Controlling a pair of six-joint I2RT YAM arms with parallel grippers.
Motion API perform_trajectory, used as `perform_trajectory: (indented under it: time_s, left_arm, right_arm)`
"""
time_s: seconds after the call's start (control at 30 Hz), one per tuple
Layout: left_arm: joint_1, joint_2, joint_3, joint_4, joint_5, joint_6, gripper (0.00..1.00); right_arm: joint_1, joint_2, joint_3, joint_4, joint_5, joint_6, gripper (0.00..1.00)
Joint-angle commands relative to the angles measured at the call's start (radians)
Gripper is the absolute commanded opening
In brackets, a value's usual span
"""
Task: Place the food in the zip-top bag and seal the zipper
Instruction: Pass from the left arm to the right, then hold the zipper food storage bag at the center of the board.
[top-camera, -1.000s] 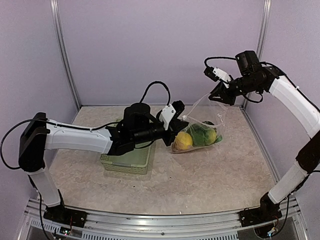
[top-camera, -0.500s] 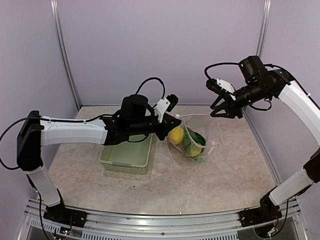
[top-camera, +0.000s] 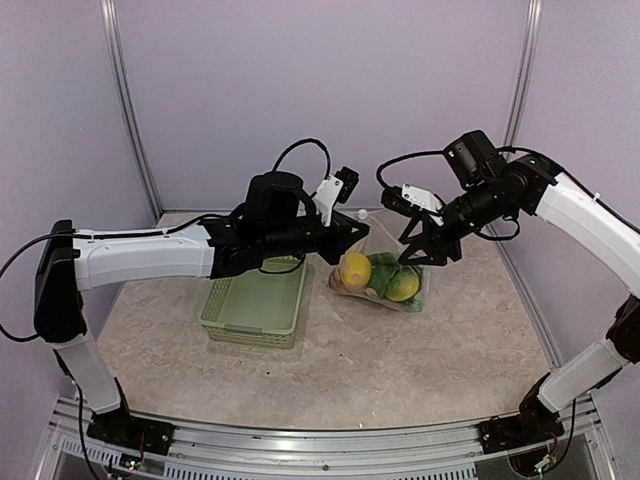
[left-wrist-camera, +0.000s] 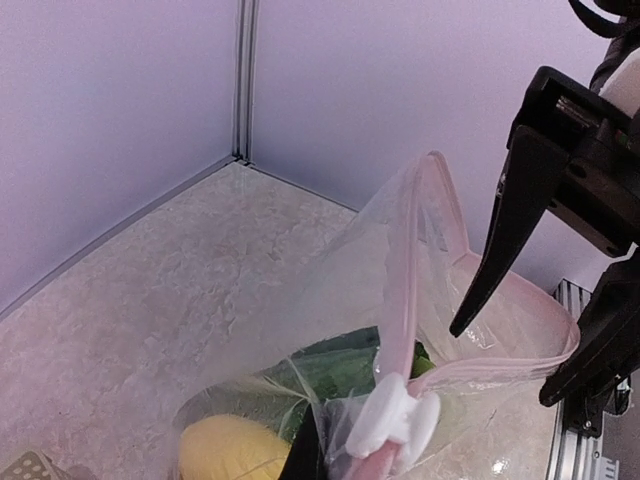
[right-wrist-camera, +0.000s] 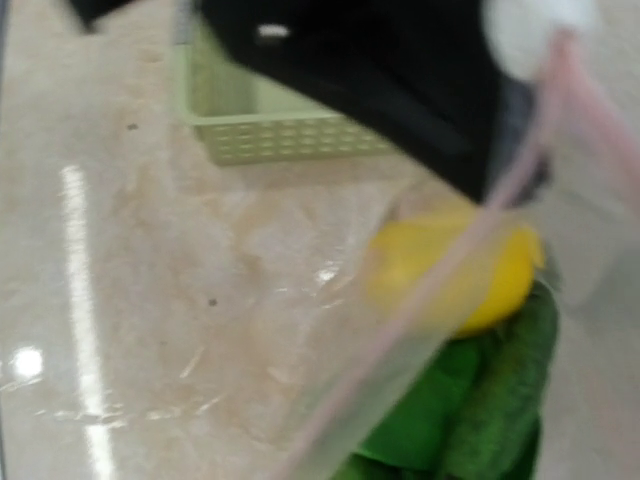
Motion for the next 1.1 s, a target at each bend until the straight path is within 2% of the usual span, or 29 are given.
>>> perform_trajectory:
  time_s: [0.0,0.17,0.33,0.5,0.6,0.63,0.7,0.77,0.87,1.07]
  left_arm:
    - [-0.008,-0.001,0.026,-0.004,-0.015,-0.036,0.0]
    - [-0.009,-0.007,0.017,-0.005,0.004,-0.025,0.0]
    - [-0.009,-0.013,0.006,0.007,0.025,-0.017,0.0]
    - [-0.008,-0.037,-0.021,0.016,0.028,-0.016,0.0]
    - [-0.004,-0.06,-0.052,0.036,0.057,-0.011,0.01]
    - [0.002,-0.067,-0.065,0.041,0.074,-0.01,0.09]
    - [0.013,-0.094,-0.095,0.055,0.104,-0.008,0.31]
    - [0.029,-0.125,-0.14,0.074,0.128,-0.002,0.4]
    - [0.064,-0.167,-0.21,0.142,0.208,0.01,0.44]
    - [0.096,-0.182,-0.23,0.214,0.292,0.029,0.39]
  right_arm:
    - [0.008,0.009,-0.019,0.076,0.078,0.084,0.46]
    - [0.007,0.006,-0.002,0.144,0.112,0.113,0.34]
    - [0.008,0.08,0.062,0.141,0.06,0.114,0.21]
    - [0.009,0.127,0.126,0.125,-0.014,0.114,0.18]
    - [0.009,0.133,0.145,0.126,-0.042,0.1,0.04]
    - [0.008,0.131,0.145,0.127,-0.05,0.087,0.0]
    - [0.009,0.117,0.14,0.13,-0.071,0.058,0.0]
    - [0.009,0.1,0.134,0.135,-0.083,0.045,0.0]
    - [0.008,0.085,0.127,0.13,-0.103,0.032,0.0]
    - [0.009,0.085,0.122,0.119,-0.11,0.03,0.0]
